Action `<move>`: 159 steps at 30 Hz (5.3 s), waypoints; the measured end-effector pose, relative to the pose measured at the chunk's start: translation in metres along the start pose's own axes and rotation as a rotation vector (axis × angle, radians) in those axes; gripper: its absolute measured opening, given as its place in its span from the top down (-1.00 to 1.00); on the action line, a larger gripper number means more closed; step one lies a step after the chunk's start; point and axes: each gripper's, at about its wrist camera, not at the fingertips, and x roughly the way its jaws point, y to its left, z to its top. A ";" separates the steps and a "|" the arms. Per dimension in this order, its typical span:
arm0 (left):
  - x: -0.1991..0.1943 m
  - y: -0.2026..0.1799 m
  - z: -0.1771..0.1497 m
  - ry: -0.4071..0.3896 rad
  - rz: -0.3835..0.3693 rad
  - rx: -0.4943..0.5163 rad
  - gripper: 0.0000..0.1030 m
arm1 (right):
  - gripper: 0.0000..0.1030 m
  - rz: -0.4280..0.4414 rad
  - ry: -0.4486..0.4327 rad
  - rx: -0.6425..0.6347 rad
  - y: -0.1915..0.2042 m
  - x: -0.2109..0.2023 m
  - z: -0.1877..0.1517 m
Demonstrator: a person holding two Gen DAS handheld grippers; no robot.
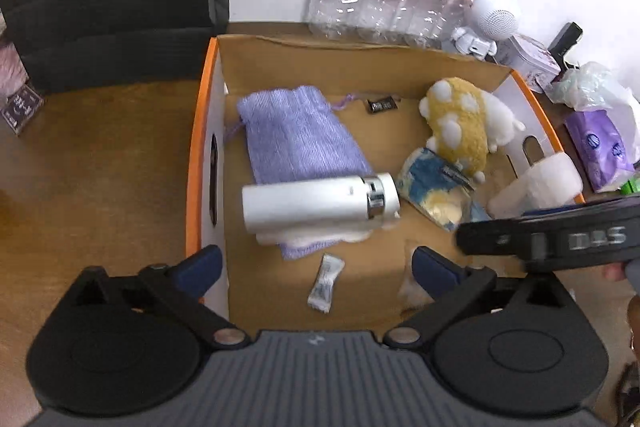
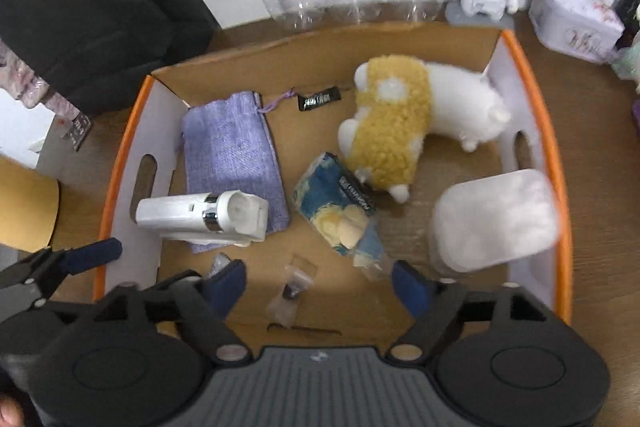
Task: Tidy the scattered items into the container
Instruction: 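Carry the sachet and clear packet over the cardboard box and open both tools, then withdraw both tools from the box back over the table items, then grasp the white round cap with the left tool while the right tool grasps a clear packet, then carry the cap and clear packet into the cardboard box and open both tools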
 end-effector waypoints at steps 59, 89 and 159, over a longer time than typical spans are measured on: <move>-0.049 -0.045 -0.309 -0.420 0.195 0.008 -1.00 | -1.00 -0.174 -0.562 -0.138 -0.023 -0.008 -0.318; -0.028 0.036 -0.178 -0.465 0.088 0.121 -0.92 | -0.39 -0.079 -0.673 -0.282 0.016 0.001 -0.228; -0.127 -0.025 -0.116 -0.523 -0.102 0.091 0.45 | 0.41 -0.092 -0.821 -0.220 -0.003 -0.124 -0.212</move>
